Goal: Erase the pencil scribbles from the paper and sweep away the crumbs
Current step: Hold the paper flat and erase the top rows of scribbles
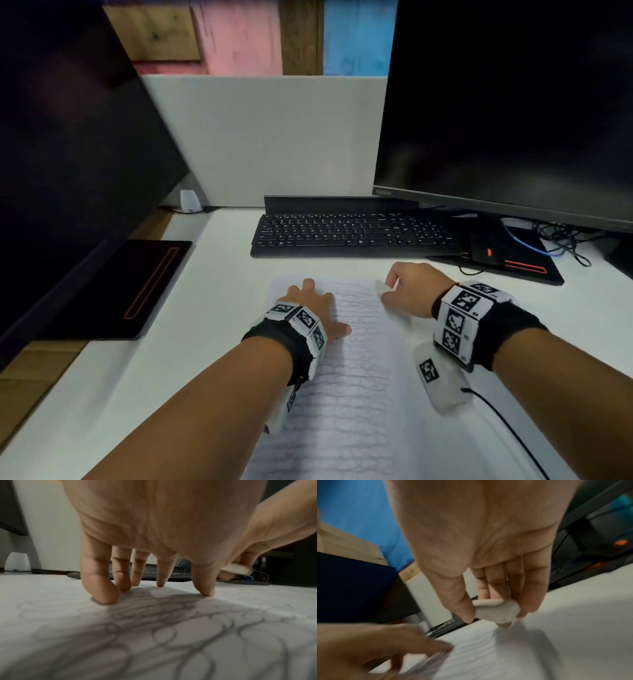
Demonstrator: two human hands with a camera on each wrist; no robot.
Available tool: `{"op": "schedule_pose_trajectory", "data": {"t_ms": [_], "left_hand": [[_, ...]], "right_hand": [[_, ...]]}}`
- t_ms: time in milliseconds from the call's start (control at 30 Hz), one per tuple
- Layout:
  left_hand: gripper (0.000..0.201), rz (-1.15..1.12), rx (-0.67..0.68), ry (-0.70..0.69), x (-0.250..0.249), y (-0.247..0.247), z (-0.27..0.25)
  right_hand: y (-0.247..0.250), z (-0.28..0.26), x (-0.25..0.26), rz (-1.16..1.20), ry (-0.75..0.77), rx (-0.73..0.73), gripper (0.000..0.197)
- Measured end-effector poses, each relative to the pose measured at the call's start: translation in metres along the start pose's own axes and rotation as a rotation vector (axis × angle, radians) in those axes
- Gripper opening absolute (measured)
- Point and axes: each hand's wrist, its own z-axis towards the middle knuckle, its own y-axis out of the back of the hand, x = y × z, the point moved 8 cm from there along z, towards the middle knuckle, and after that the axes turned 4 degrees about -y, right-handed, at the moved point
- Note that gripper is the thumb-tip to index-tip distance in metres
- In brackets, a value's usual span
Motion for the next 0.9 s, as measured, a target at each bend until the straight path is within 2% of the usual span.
{"op": "schedule_pose_trajectory", "data": {"t_ms": [100, 200, 267, 367, 433, 500, 600, 733, 900], "left_hand": [[0.055, -0.047, 0.012, 0.003, -0.01, 0.001, -0.005], [0.051, 0.007, -0.027, -0.01, -0.009, 0.004, -0.012], [0.055, 0.018, -0.052, -0.031, 0.003, 0.009, -0.016], [0.074, 0.049, -0.029, -0.009, 0.04, 0.01, -0.025], [0.08, 0.088, -0.02, 0.036, 0.067, 0.003, -0.03], [0.079, 0.025, -0.014, 0.034, 0.079, -0.007, -0.034], [0.077, -0.031, -0.033, -0.027, 0.076, -0.015, -0.035], [0.076, -0.095, -0.032, -0.033, 0.079, -0.018, -0.031], [0.082, -0.189, -0.009, -0.009, 0.08, -0.013, -0.027]], "right_hand": [[-0.021, -0.014, 0.033, 0.034, 0.199, 0.062, 0.014], [-0.042, -0.026, 0.041, -0.126, 0.294, 0.159, 0.017], [-0.049, -0.034, 0.037, -0.216, 0.33, 0.204, 0.02], [-0.052, -0.048, 0.026, -0.246, 0.377, 0.238, 0.014], [-0.051, -0.058, 0.019, -0.242, 0.398, 0.231, 0.009], [-0.051, -0.066, 0.014, -0.241, 0.404, 0.213, 0.007], [-0.051, -0.071, 0.015, -0.256, 0.407, 0.232, 0.004], [-0.041, -0.06, 0.026, -0.286, 0.373, 0.285, 0.006], [-0.023, -0.026, 0.064, -0.06, 0.334, 0.215, 0.016]]}}
